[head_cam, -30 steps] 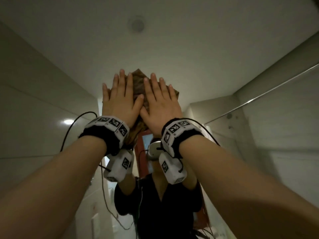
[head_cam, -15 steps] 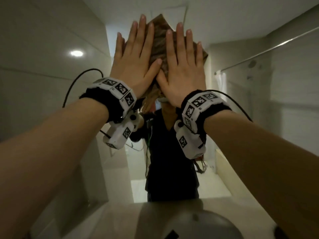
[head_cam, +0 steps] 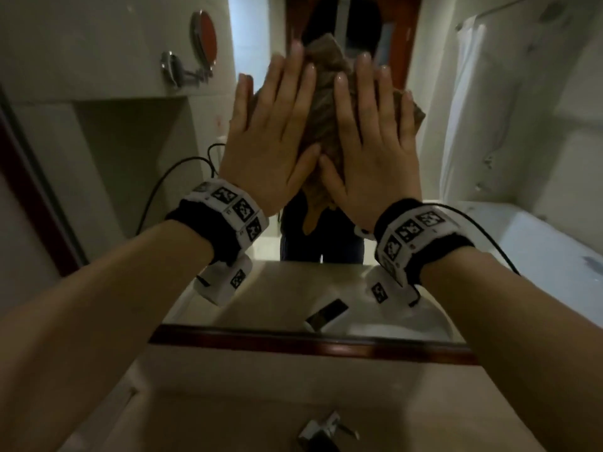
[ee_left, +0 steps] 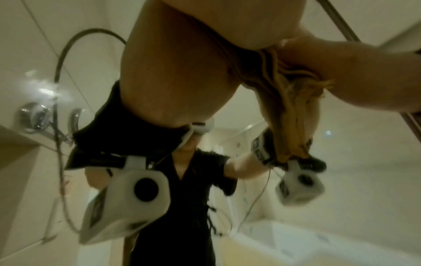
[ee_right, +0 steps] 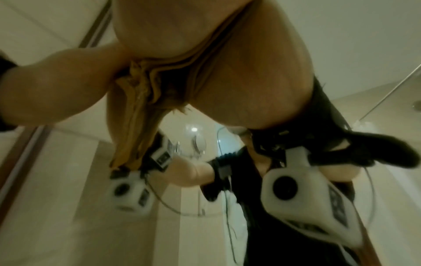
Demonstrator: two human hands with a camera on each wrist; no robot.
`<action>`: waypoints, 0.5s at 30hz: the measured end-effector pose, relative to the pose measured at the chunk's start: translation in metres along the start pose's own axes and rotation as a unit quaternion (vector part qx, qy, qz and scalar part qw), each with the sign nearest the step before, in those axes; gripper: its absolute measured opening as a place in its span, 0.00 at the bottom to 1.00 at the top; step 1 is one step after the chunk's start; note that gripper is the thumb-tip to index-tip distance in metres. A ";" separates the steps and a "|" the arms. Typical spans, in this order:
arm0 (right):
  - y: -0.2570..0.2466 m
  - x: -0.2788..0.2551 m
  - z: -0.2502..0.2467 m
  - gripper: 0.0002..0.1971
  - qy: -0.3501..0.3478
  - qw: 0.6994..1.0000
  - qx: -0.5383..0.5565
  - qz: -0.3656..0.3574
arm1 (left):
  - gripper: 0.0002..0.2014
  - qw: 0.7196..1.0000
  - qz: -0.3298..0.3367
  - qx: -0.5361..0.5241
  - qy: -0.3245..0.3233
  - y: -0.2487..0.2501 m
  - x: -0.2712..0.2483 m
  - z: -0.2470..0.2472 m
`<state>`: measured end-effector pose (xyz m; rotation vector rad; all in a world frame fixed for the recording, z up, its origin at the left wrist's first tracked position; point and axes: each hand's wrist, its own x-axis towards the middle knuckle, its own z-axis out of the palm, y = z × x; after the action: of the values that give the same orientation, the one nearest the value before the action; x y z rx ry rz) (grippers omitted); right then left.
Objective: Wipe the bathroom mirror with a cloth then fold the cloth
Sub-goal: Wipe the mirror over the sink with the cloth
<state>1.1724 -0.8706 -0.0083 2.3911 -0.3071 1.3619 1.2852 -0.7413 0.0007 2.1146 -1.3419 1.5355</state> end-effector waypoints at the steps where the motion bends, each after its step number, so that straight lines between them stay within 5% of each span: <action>1: -0.001 -0.020 0.009 0.38 -0.023 1.000 -0.005 -0.015 | 0.37 0.999 0.030 -0.003 -0.010 0.002 -0.020 0.010; 4: -0.007 -0.080 0.036 0.39 -0.078 0.996 -0.022 -0.048 | 0.36 0.994 0.106 0.000 -0.034 0.011 -0.078 0.040; 15: -0.046 -0.263 0.116 0.38 -0.189 0.971 -0.026 -0.141 | 0.38 0.983 0.140 -0.019 -0.118 0.066 -0.284 0.127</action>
<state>1.1459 -0.8759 -0.2986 2.5214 -0.0913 0.7633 1.3045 -0.7024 -0.3142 2.2165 -1.8010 1.3673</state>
